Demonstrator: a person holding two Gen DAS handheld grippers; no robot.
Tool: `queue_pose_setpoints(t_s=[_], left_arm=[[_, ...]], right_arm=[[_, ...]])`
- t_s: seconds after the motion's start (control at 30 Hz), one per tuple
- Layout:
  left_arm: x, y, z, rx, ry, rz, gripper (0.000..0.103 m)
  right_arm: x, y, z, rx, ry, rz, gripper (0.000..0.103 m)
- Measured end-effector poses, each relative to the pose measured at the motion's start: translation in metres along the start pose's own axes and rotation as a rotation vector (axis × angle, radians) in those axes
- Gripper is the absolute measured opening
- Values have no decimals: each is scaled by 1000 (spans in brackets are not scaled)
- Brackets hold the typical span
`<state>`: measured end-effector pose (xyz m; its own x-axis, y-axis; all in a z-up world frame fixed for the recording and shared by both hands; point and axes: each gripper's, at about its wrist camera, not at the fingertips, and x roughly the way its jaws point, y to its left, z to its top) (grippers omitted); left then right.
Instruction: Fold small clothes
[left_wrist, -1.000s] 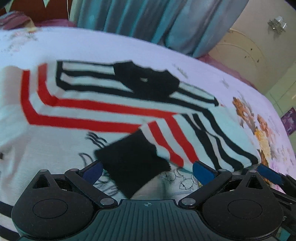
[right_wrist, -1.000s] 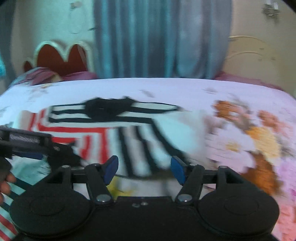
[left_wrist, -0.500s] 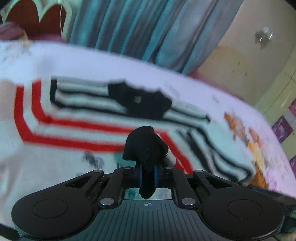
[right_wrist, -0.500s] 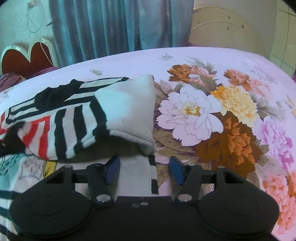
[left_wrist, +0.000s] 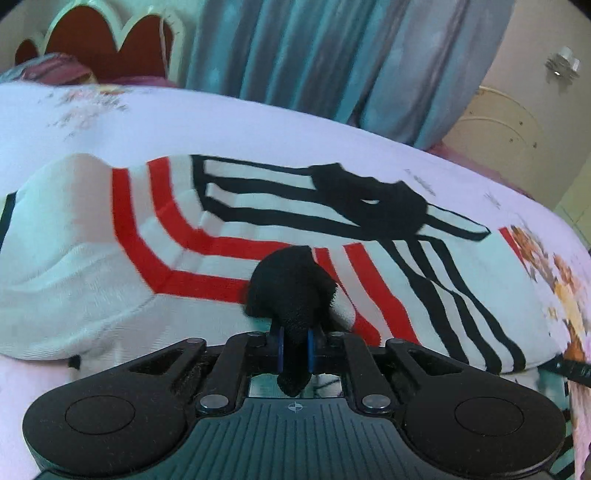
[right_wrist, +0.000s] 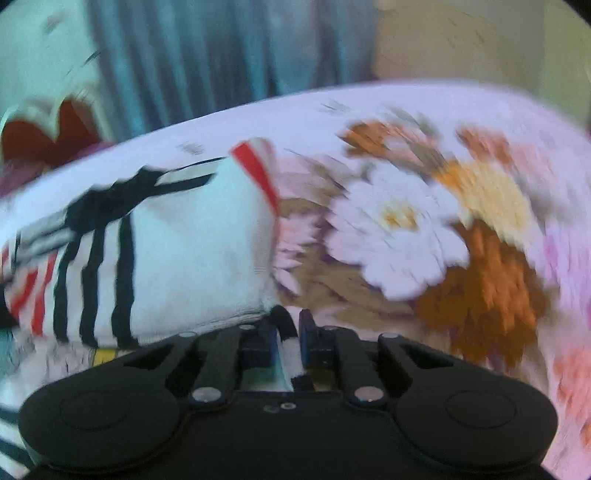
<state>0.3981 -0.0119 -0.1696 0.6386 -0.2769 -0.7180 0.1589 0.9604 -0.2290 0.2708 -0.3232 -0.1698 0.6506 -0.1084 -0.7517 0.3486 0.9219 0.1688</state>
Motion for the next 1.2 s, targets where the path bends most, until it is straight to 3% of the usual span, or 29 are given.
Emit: queue_pose_setpoints(t_s=[0.03,0.1,0.13,0.17,0.23,0.27,0.3,0.33,0.43,0.53,0.6,0.63,0.7,0.8,0.9,0.97,1.1,1.17,1.2], left_arm=[[-1,-4,1,6,-6,6,11],[-2,-8,0,19,-5,5,12],[-2,-7,-1,26,-3,11,13],[-4,-5,-2,25,-2,18,21],[-9,2,-3,-6,-9,40,44],[-14,5,-4,-25,-25,60,55],[-19,9,-5,-40,-44,78,57],[-22,13,-6,-46,-57,94,57],[-26,22,-7,-42,-55,129,57],[-31,23,-8,-51,-14,64,57],[-33,13,-14,-6,3,46,57],[-33,8,-17,25,5,53,57],[-28,2,-22,63,11,82,57],[-20,6,-18,13,13,139,57],[-7,0,-17,120,4,212,57],[-6,-3,-16,152,-26,249,57],[-12,10,-9,80,-71,335,56],[-23,19,-6,7,-86,302,56],[-32,19,-4,-16,-113,272,56]], right_arm=[[1,-7,0,47,5,16,16],[-4,3,0,-27,-20,-29,39],[-9,12,0,-90,-49,-64,43],[-12,18,-1,-136,-74,-80,43],[-15,27,1,-184,-93,-91,40],[-15,28,3,-188,-93,-79,31],[-15,27,4,-177,-93,-58,14],[-16,23,4,-153,-88,-44,10],[-9,1,3,-27,-33,-32,13],[-6,-10,1,29,-9,-15,15],[-11,-10,2,17,-19,-27,25],[-12,-11,2,14,-15,-29,25],[-18,-14,1,18,-10,-29,27],[-39,-13,1,12,-52,-20,29],[-51,-4,13,-20,-114,8,39],[-42,6,20,-39,-105,37,40],[-13,23,20,-111,-39,28,36],[5,14,13,-110,48,-6,37],[2,8,13,-90,39,8,38]])
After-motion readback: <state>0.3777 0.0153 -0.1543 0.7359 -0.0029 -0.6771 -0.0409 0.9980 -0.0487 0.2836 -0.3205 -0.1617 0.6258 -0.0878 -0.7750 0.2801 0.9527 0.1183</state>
